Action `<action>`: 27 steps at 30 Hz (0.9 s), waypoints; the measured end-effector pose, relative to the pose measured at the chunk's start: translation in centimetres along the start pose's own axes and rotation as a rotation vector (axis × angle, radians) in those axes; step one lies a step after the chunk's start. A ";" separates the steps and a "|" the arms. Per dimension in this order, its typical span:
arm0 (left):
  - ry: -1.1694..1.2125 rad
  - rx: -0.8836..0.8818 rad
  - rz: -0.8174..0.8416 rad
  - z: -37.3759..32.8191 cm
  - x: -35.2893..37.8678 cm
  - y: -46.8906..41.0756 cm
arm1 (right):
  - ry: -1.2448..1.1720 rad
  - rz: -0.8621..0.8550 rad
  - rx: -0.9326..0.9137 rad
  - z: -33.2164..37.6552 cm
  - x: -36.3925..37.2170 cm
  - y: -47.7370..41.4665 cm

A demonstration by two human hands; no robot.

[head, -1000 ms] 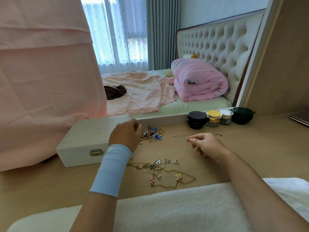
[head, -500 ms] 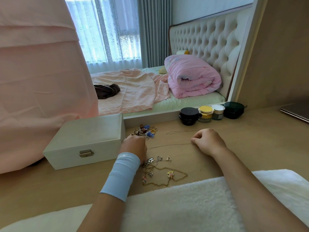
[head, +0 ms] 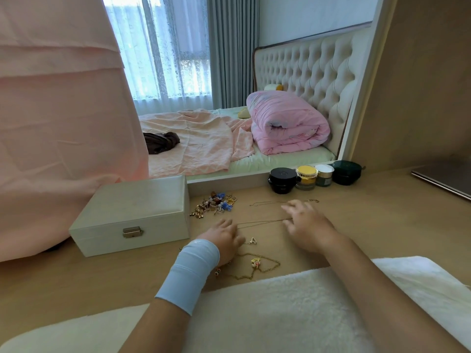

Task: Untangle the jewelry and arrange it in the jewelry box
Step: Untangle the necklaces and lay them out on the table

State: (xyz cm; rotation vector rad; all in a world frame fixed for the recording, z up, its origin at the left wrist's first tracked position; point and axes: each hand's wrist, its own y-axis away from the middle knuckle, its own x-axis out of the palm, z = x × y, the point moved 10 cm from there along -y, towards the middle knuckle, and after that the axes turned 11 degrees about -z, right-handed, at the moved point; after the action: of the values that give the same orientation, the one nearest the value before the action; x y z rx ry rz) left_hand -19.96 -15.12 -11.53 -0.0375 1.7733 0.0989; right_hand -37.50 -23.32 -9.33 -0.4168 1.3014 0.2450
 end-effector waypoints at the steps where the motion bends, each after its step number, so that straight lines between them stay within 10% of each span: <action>1: -0.018 -0.012 0.066 0.1 1.0 0.2 | -0.008 0.095 -0.031 0.4 1.0 0.7; 27: 0.043 0.099 0.016 -6.2 2.0 -6.5 | -0.009 0.084 0.151 -8.3 1.7 -0.9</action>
State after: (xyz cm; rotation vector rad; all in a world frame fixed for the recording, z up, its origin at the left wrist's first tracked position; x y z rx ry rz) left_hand -25.92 -22.05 -12.57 0.0462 1.8196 0.0220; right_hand -43.97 -27.84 -12.55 -0.2325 1.3200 0.2167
